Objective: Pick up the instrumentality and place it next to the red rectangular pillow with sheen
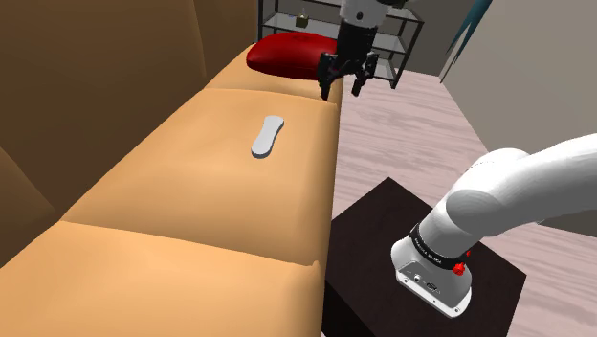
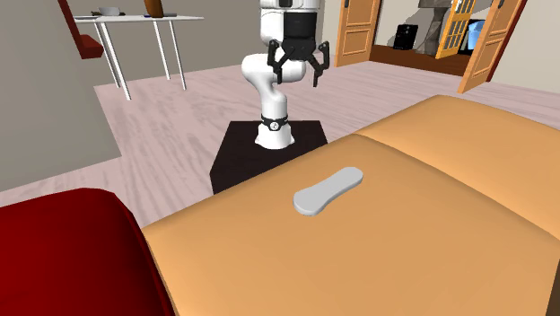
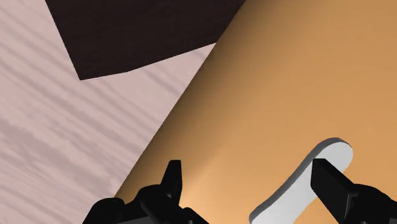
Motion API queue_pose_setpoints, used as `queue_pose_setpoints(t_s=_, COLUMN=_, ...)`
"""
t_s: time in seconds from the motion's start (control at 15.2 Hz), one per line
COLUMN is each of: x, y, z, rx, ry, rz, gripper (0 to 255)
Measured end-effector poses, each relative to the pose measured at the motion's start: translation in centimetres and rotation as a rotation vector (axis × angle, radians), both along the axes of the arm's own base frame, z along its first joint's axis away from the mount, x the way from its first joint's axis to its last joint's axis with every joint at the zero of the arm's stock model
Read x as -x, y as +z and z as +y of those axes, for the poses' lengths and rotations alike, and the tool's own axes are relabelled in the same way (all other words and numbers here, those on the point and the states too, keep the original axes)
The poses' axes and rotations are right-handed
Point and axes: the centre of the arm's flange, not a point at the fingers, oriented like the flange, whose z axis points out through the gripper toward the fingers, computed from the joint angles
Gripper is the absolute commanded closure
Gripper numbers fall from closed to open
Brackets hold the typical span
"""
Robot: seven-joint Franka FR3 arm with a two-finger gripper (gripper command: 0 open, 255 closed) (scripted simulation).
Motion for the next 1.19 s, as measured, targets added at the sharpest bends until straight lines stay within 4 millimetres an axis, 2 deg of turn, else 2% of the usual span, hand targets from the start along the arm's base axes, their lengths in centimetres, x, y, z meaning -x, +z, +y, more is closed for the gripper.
queue_pose_setpoints(t_s=0.53, x=-7.3, y=-6.4, z=5.1, rx=0.028, ry=-0.227, rz=0.019, gripper=0)
queue_pose_setpoints(t_s=0.86, x=-12.4, y=-10.4, z=7.4, rx=0.044, ry=-0.369, rz=0.031, gripper=0)
queue_pose_setpoints(t_s=1.19, x=-17.8, y=-14.0, z=8.9, rx=0.06, ry=-0.512, rz=0.044, gripper=0)
